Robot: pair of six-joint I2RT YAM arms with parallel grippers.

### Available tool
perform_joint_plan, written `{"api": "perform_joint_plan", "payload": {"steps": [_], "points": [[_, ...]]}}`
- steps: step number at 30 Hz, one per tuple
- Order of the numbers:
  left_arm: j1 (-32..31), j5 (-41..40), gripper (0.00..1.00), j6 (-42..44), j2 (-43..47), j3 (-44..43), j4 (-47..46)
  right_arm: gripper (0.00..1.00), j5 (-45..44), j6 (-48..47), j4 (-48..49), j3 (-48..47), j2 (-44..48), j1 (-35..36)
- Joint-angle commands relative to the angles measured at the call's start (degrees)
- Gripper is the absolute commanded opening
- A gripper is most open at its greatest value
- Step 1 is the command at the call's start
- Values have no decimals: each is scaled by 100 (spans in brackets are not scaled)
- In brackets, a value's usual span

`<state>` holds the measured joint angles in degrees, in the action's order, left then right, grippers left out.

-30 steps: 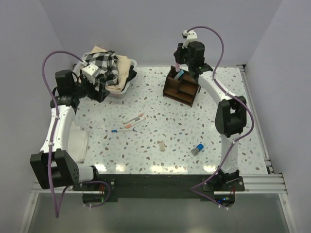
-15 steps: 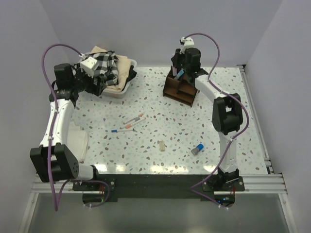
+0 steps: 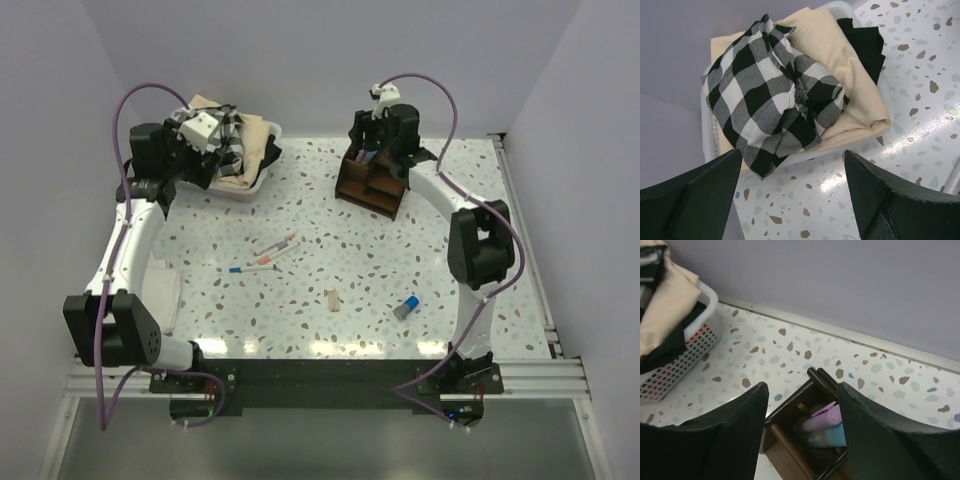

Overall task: Sort the stationery into containers
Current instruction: Place the stationery in the storage box, then pick up the pen from the center of the board.

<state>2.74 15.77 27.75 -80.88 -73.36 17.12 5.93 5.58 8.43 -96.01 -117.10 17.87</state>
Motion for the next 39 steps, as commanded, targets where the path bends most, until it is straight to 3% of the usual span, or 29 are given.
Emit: {"api": "perform_joint_plan", "payload": {"steps": [1,6,11,15,19,23,29,32,33,36,39], "points": [[-124,741,89,449,107,-302,-132,62,57,-163,-77,64,1117,-20],[-800,1595,89,1861,178,-214,1694,66,171,-268,-708,520,1926,-20],[-1978,1456,83,2533,-41,146,3277,75,777,-523,-1799,916,2560,-38],[-2628,1044,76,2806,-235,463,3587,85,901,-997,-2152,1513,3148,-29],[-2656,700,60,2868,-586,612,3605,88,953,-1217,-2249,1778,3474,-38],[-2647,226,55,2956,-780,779,3622,88,1120,-1410,-2433,1892,3615,-38],[-2200,128,57,2859,-613,999,3614,87,1725,-2260,-3125,1946,3554,-20],[-1420,399,59,2676,-438,772,3587,86,2139,-3112,-4098,1622,3134,172],[-764,740,60,2579,-385,666,3570,86,2210,-3299,-4330,1350,3001,251],[397,1277,64,2157,-148,350,3412,84,2307,-4098,-5262,683,2334,761],[998,1629,67,1464,273,392,2921,83,2149,-4732,-5904,15,1536,1481]]}}
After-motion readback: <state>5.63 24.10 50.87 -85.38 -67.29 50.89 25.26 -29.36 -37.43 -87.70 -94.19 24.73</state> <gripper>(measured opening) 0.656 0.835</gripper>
